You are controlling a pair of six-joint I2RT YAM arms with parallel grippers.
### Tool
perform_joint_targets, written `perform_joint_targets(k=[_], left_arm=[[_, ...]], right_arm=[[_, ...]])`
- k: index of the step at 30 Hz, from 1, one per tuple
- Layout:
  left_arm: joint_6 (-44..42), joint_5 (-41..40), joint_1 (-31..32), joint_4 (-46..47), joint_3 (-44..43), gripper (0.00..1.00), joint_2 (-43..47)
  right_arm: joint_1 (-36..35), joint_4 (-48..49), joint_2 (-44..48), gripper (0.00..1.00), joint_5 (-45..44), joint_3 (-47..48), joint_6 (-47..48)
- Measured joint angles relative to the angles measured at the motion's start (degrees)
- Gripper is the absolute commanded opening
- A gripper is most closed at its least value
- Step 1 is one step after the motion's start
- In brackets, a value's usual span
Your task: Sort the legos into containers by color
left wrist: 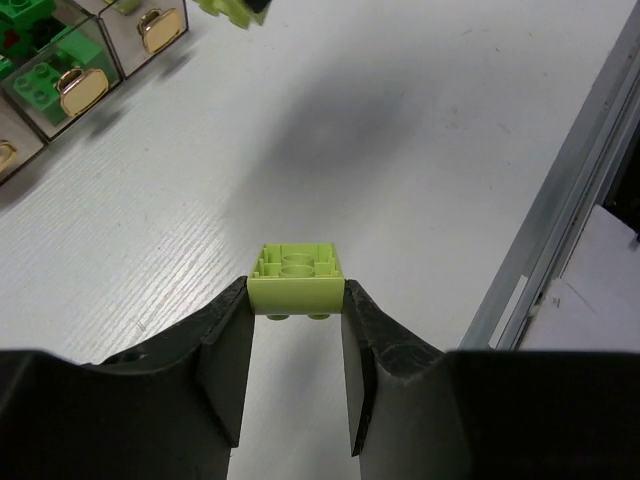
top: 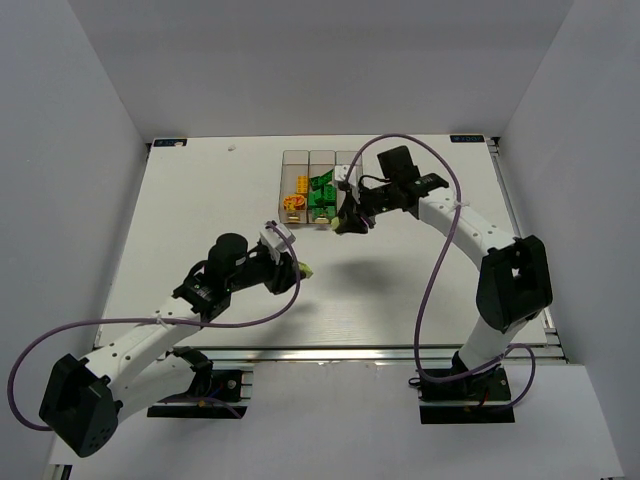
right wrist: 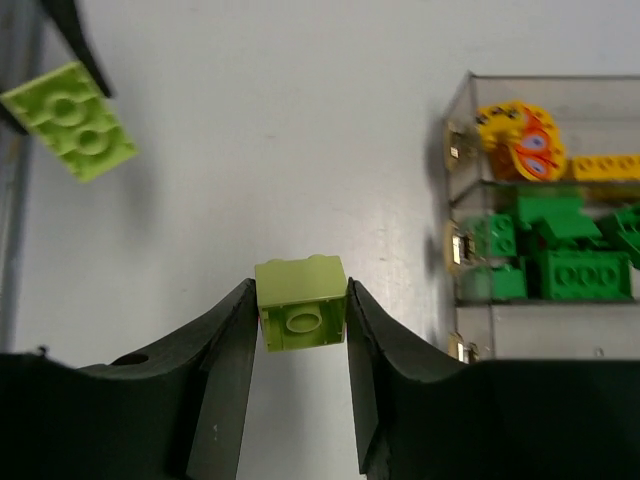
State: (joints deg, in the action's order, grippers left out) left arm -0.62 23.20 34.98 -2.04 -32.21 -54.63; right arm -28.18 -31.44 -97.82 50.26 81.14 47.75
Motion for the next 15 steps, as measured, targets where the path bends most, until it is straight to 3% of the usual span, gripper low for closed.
perform_joint_targets(k=[10, 15], left_arm=[[11.5, -7.2, 0.0, 5.3, 1.0, 0.0, 0.2], [18.1, -9.7, 0.0, 7.5, 0.9, 0.0, -0.3]], right_arm=[[0.9, 20.8, -3.7, 0.0, -22.3, -0.9, -19.9], [1.4, 24.5, -10.8, 0.12, -28.7, 2.5, -23.8]])
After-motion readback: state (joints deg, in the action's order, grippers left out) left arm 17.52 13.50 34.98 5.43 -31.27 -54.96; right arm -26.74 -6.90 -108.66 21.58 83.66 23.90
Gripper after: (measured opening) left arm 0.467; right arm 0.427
